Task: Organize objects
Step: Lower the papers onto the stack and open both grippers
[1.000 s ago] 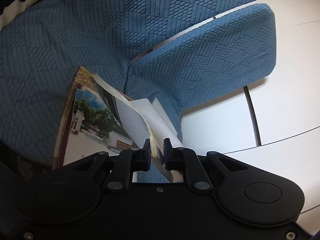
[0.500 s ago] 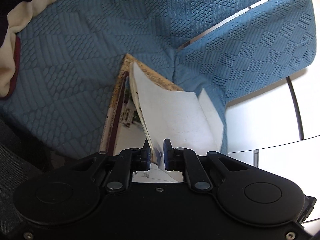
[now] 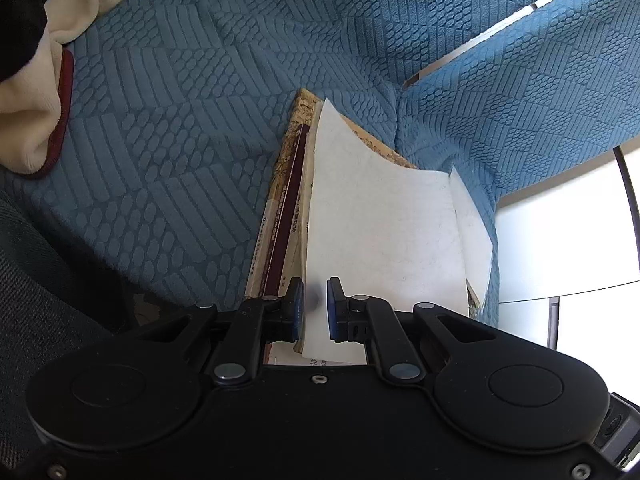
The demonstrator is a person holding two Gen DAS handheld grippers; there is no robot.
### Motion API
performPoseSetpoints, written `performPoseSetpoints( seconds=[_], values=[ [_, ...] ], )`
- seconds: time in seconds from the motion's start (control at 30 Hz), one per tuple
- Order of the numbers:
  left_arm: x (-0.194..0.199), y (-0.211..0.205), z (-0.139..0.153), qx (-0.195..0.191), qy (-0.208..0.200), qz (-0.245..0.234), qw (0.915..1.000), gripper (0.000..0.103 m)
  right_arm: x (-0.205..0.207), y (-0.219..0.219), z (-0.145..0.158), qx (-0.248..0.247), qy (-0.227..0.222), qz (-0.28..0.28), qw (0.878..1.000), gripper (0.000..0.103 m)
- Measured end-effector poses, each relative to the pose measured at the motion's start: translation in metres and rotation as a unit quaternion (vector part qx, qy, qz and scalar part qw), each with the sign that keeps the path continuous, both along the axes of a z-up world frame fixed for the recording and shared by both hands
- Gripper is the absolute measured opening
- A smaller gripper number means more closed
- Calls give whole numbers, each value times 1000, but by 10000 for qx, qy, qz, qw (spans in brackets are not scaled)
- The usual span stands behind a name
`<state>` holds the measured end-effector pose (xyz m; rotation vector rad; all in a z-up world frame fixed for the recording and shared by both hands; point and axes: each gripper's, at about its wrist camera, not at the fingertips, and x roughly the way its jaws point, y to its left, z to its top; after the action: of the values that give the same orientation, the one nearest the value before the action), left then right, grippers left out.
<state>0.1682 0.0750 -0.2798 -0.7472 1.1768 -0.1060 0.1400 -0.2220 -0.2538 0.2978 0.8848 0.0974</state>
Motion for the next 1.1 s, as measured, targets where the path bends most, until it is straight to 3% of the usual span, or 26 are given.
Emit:
performPoseSetpoints(
  seconds=[0.3, 0.33, 0.4, 0.47, 0.73, 1.1],
  values=[
    [-7, -8, 3, 95, 55, -76, 9999, 12, -4, -4, -9, 39, 195, -32, 9998, 12],
    [-7, -10, 6, 122, 44, -104, 9999, 13, -4, -6, -9, 72, 233, -71, 9997, 15],
    [-7, -13, 10, 222, 30, -176, 9996, 25, -3, -9, -8, 58, 379, -196, 9991, 38],
    [-10, -15, 16, 326, -45, -197, 9993, 34, -4, -12, -5, -8, 494, -342, 9982, 44],
    [-15, -26, 56, 777, -457, -312, 9954, 39, -15, -28, 29, -38, 255, -507, 9984, 42],
    [-36, -38, 136, 1101, -1380, -433, 9833, 42, -28, -34, 108, 71, -735, -358, 9966, 42]
  ],
)
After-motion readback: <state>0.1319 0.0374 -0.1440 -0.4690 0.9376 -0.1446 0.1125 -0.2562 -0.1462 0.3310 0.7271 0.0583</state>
